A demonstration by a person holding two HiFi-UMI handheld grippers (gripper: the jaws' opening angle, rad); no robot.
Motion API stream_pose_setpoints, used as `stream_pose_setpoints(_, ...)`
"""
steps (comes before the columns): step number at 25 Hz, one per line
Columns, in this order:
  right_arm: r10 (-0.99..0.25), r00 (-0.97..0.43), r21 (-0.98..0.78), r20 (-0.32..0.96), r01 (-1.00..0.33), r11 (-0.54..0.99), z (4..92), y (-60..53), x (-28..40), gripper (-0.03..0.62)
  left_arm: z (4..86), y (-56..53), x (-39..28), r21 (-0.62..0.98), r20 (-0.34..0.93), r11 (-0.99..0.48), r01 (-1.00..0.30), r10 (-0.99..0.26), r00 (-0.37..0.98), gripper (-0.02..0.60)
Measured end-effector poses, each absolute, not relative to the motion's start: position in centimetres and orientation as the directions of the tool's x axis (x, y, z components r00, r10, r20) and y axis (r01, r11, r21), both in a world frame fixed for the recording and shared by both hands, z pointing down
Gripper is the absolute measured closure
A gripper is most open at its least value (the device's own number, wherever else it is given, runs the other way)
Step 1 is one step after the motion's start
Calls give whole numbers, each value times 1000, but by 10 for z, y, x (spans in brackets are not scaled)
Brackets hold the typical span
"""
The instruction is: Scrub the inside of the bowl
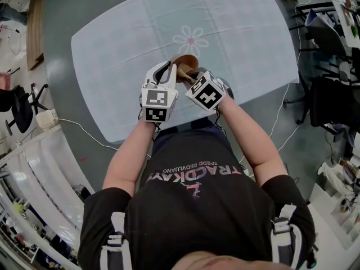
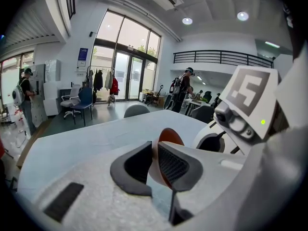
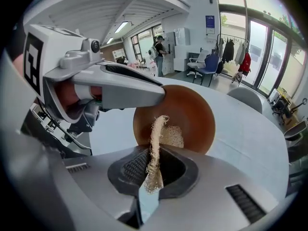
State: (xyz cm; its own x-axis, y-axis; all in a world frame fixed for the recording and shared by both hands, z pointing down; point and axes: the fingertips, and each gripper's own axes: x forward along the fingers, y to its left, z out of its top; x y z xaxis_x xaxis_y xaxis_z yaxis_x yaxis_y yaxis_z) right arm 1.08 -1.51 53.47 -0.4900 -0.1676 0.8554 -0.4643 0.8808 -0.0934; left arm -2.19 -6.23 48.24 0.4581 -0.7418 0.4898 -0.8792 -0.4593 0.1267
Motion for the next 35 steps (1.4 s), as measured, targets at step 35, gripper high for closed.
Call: stream_pose_setpoints(35, -255, -427, 107, 867, -342, 934, 532, -10, 1, 562, 472, -68, -25, 150, 456, -455, -878, -756, 470, 534)
